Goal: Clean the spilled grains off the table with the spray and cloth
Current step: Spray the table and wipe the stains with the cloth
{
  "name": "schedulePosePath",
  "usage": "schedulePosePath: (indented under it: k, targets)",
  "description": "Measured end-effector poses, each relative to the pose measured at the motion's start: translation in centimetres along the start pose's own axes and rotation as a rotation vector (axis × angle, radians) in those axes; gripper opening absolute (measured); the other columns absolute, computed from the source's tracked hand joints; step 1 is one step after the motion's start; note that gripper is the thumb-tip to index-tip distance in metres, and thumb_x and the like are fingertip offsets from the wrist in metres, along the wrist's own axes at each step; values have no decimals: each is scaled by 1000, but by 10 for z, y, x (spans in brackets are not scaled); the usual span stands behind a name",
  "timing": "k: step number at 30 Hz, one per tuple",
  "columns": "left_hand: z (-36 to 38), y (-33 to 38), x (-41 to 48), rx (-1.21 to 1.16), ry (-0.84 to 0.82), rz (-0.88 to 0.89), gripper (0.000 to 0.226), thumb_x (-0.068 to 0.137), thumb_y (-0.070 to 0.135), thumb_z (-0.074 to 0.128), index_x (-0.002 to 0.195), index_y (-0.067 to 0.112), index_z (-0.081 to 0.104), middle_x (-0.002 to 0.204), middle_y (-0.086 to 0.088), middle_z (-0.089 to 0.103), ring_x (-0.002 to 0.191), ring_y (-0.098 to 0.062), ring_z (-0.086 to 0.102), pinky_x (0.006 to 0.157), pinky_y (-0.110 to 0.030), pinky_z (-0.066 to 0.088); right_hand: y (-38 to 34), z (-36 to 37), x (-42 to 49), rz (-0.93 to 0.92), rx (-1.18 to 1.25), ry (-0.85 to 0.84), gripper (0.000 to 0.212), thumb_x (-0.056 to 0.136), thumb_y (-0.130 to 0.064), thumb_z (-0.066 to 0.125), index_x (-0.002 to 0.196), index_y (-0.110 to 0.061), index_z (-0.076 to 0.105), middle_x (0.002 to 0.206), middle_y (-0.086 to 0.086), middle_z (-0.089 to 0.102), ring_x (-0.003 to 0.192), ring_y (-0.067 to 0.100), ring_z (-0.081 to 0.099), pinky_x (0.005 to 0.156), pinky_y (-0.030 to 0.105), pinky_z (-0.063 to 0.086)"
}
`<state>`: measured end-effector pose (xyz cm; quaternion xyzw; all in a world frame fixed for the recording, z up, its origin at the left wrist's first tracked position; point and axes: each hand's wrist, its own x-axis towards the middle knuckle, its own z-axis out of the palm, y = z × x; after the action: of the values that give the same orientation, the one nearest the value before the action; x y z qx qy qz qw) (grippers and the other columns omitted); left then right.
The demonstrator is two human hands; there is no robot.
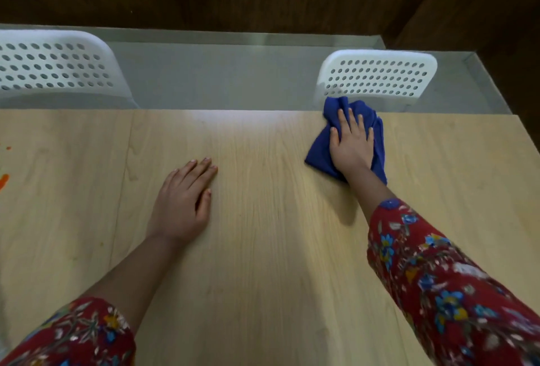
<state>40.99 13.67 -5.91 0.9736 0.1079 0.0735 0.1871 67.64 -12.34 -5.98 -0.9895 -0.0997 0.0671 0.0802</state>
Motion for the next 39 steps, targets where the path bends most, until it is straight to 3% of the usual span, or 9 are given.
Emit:
schedulePosePath:
  k: [8,15,18,21,25,28,32,36,39]
  targets:
    - [1,-1,0,-7,-8,12,52,93,32,33,138,15,53,146,-2,48,136,-25,41,112,-44,29,46,13,-221,45,-45,50,58,99,-45,18,155,-26,20,162,-4,17,149,19,15,121,45,12]
    - [-22,-1,-20,48,-29,139,50,94,32,35,137,15,52,146,-1,48,137,-20,40,116,-39,21,-19,18,-135,79,-43,59,59,98,-49,20,155,-32,17,163,-6,12,150,27,7,119,56,5]
    - [-37,-23,-54,79,-33,90,49,94,30,36,138,15,51,147,0,47,138,-19,40,114,-42,25,-79,31,-157,-215,-48,26,58,98,-47,22,154,-33,21,162,-6,14,150,27,9,119,55,5]
    - [-54,-59,-92,92,-23,-106,51,93,29,35,140,14,49,146,-4,47,135,-24,42,111,-44,28,-63,32,-219,-491,-47,-25,56,99,-47,27,153,-34,22,162,-9,14,151,20,7,121,48,6]
    - [-59,-82,-124,95,10,-292,54,92,28,32,143,15,45,149,-4,44,138,-24,38,112,-44,27,-24,24,-192,-195,-63,6,58,97,-49,23,153,-35,24,162,-8,17,150,22,14,119,51,11]
    - [-56,-84,-121,31,75,-379,55,90,26,36,143,16,45,149,-3,43,139,-23,36,113,-43,26,-68,24,-137,-27,-37,25,57,99,-50,20,154,-35,16,163,-5,11,150,27,5,119,56,4]
    - [-54,-86,-122,3,116,-383,53,89,24,37,140,16,50,148,-1,45,139,-20,36,114,-39,26,-161,43,-160,-408,-23,-14,59,97,-48,19,154,-32,21,163,-4,12,150,30,7,119,55,3]
    - [-55,-84,-121,-14,127,-390,53,88,21,39,140,16,50,148,0,45,139,-19,36,115,-35,23,-124,43,-239,-996,-105,-150,56,99,-47,33,153,-35,22,162,-10,12,151,20,5,121,48,5]
    - [-54,-87,-123,-13,130,-387,52,88,20,41,139,16,50,148,1,45,139,-19,36,115,-37,23,-95,35,-189,-811,-124,-83,56,97,-48,28,152,-39,20,161,-9,16,150,20,11,119,51,12]
